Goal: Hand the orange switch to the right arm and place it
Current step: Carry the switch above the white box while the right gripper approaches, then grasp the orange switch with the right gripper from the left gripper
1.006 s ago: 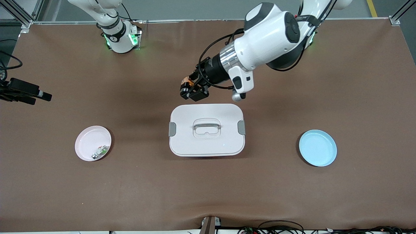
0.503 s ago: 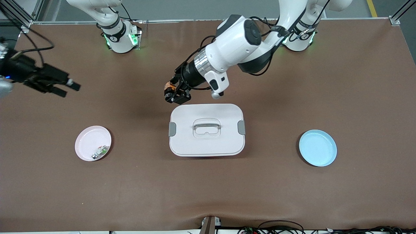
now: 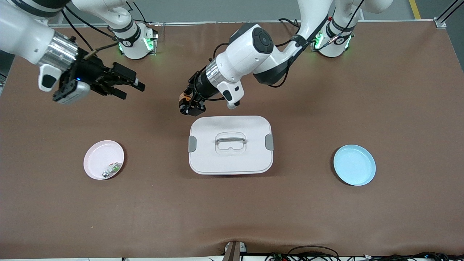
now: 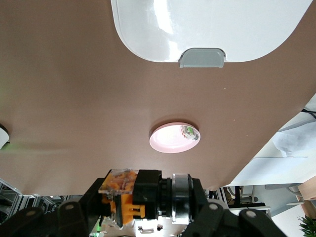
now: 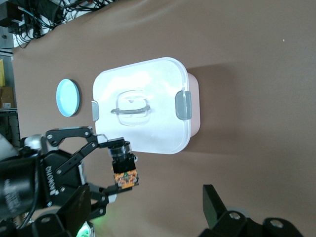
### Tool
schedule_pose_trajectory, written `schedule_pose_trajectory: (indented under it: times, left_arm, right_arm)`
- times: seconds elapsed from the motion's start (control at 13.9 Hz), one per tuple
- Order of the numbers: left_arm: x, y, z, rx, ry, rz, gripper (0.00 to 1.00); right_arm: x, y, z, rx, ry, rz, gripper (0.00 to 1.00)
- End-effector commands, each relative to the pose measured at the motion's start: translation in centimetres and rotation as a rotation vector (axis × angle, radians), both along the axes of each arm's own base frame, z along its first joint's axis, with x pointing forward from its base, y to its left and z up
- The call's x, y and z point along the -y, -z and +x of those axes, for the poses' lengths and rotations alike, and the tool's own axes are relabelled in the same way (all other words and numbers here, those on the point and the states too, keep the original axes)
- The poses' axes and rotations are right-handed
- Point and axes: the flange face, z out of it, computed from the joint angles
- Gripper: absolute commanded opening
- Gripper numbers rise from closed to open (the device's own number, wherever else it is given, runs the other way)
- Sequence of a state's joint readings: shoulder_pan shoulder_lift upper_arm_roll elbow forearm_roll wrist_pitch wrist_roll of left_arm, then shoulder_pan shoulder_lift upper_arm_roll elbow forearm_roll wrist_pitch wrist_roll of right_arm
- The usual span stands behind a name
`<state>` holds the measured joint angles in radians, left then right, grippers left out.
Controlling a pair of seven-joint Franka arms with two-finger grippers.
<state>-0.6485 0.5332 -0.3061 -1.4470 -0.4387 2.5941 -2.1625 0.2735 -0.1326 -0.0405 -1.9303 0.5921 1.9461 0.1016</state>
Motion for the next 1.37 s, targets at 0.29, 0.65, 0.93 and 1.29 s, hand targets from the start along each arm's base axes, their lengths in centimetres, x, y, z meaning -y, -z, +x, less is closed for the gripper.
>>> schedule_pose_trajectory:
  times: [0.29,0.65,0.93,1.29]
  left_arm:
    - [0.5,-0.8,0.1,0.030,-0.016,-0.001,0.33]
    - [0.5,-0.6,0.1,0.030,-0.015,0.001,0.33]
    - [0.5,-0.6,0.1,0.030,-0.015,0.001,0.33]
    - [0.4,-0.7,0.2,0.031,-0.017,0.000,0.33]
  right_arm:
    - [-4.9,6.8,-0.1,-0.028,0.057,0.071,1.00]
    - [-7.1,8.0,-0.2,-0.032,0.047,0.075,1.00]
    - [-8.0,8.8,-0.8,-0.054,0.044,0.094,1.00]
    - [-9.1,9.8,-1.7,-0.066,0.025,0.084,1.00]
